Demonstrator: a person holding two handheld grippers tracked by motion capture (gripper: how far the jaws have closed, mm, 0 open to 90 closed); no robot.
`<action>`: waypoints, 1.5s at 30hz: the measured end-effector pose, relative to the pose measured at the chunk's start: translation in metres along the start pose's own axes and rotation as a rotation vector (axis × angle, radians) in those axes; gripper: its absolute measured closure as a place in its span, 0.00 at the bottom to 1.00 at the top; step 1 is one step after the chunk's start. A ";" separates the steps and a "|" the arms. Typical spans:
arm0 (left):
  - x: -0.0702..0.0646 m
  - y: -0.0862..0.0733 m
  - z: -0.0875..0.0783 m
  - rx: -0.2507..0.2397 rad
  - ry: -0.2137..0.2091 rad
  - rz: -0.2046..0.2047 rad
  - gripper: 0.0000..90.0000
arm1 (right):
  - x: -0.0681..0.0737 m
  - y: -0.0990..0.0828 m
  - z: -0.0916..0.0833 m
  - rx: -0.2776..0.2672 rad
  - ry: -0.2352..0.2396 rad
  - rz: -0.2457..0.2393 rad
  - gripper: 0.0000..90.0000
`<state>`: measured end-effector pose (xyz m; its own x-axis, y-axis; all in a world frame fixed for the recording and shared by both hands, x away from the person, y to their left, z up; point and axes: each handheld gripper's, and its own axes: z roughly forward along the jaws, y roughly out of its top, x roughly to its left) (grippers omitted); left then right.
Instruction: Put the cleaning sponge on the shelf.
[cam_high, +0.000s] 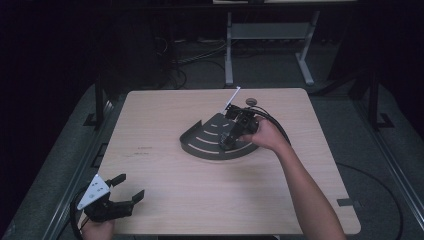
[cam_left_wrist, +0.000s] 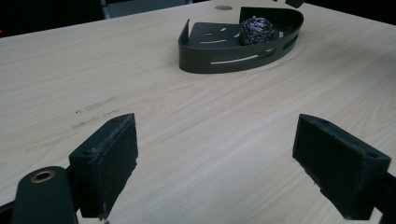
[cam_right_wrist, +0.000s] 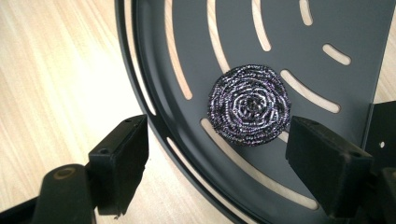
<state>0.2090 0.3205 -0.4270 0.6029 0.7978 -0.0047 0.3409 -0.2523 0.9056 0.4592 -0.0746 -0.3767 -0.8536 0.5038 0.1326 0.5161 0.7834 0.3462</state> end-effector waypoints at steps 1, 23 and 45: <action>0.000 0.000 0.000 0.000 0.001 0.000 0.15 | 0.001 0.000 -0.001 -0.002 -0.002 -0.004 0.23; -0.001 0.000 0.000 0.003 0.000 0.000 0.15 | 0.009 -0.029 -0.015 -0.038 0.015 0.006 0.23; -0.002 0.000 0.002 0.009 -0.002 0.003 0.15 | 0.011 -0.072 -0.020 -0.071 0.010 0.031 0.21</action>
<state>0.2091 0.3176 -0.4281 0.6057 0.7957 -0.0031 0.3455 -0.2594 0.9018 0.4111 -0.1328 -0.3820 -0.8380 0.5236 0.1537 0.5366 0.7394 0.4067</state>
